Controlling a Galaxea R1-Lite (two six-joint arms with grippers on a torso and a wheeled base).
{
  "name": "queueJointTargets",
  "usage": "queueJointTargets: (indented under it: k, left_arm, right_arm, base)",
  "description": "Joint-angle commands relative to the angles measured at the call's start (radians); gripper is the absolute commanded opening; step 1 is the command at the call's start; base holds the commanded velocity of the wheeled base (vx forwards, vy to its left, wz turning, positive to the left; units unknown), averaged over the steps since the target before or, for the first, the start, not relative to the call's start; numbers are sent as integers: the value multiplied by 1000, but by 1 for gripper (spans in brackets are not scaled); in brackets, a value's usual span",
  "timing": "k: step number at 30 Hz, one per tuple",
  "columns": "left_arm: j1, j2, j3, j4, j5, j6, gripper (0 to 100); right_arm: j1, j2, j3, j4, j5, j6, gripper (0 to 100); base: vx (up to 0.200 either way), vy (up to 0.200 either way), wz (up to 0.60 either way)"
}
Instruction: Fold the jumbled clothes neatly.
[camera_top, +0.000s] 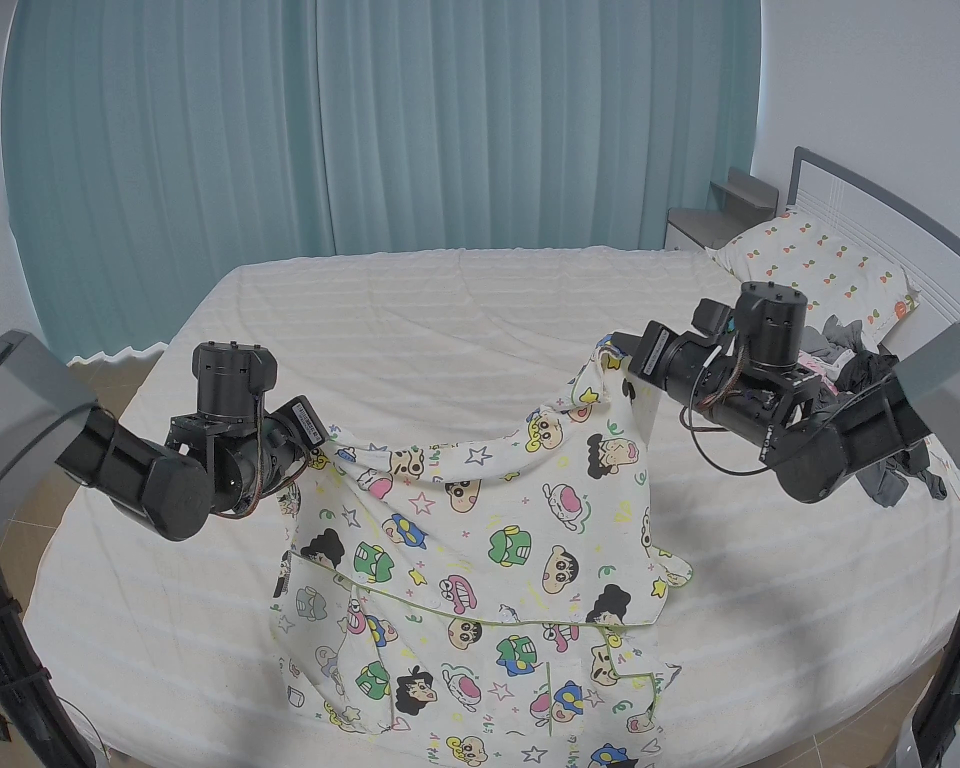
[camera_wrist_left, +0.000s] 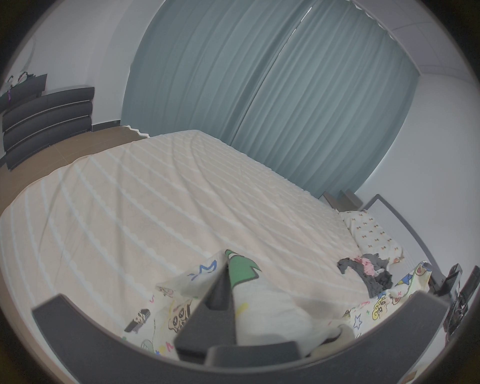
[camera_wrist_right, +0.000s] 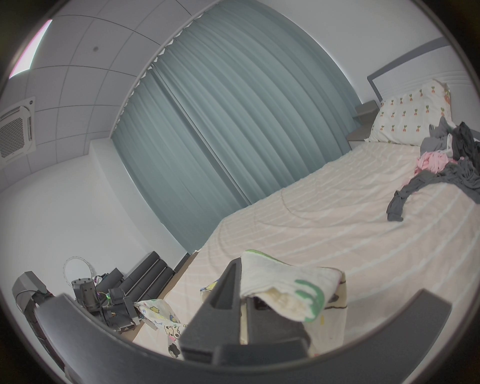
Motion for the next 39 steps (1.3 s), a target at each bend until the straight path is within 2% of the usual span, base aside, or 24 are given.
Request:
queueJointTargets:
  k: [1, 4, 13, 16, 21, 22, 23, 24, 27, 31, 39]
  left_arm:
    - [71, 131, -102, 4, 25, 36, 0]
    - [103, 202, -170, 2, 70, 76, 0]
    - [128, 383, -336, 7, 73, 108, 0]
    - [144, 465, -435, 11, 76, 109, 0]
    - [158, 521, -501, 24, 76, 109, 0]
    - [164, 550, -544, 25, 74, 109, 0]
    - [164, 551, -549, 25, 76, 109, 0]
    - [170, 574, -584, 25, 76, 109, 100]
    - [184, 607, -641, 25, 82, 109, 100]
    - [200, 619, -658, 25, 90, 111, 100]
    - [244, 623, -665, 22, 113, 146, 100]
  right_arm:
    - [1, 157, -97, -4, -24, 3, 0]
    - [1, 217, -162, -2, -39, 3, 0]
    - [-9, 389, -378, 24, -44, 0, 0]
    - [-8, 456, -492, 91, -45, 0, 0]
    - [-8, 516, -616, 170, -59, -1, 0]
    - [-9, 536, -677, 225, -56, 2, 100]
    - [-9, 537, -682, 229, -56, 2, 100]
    - [-9, 564, -737, 260, -59, 2, 100]
    - [-22, 628, -855, 315, -86, -1, 100]
    - [-48, 656, -858, 401, -113, 12, 100]
    - [-94, 639, -858, 461, -136, 124, 100]
  base:
    - [0, 0, 0]
    - [0, 0, 0]
    - [0, 0, 0]
    - [0, 0, 0]
    - [0, 0, 0]
    - [0, 0, 0]
    - [0, 0, 0]
    - [0, 0, 0]
    - [0, 0, 0]
    - [0, 0, 0]
    - [0, 0, 0]
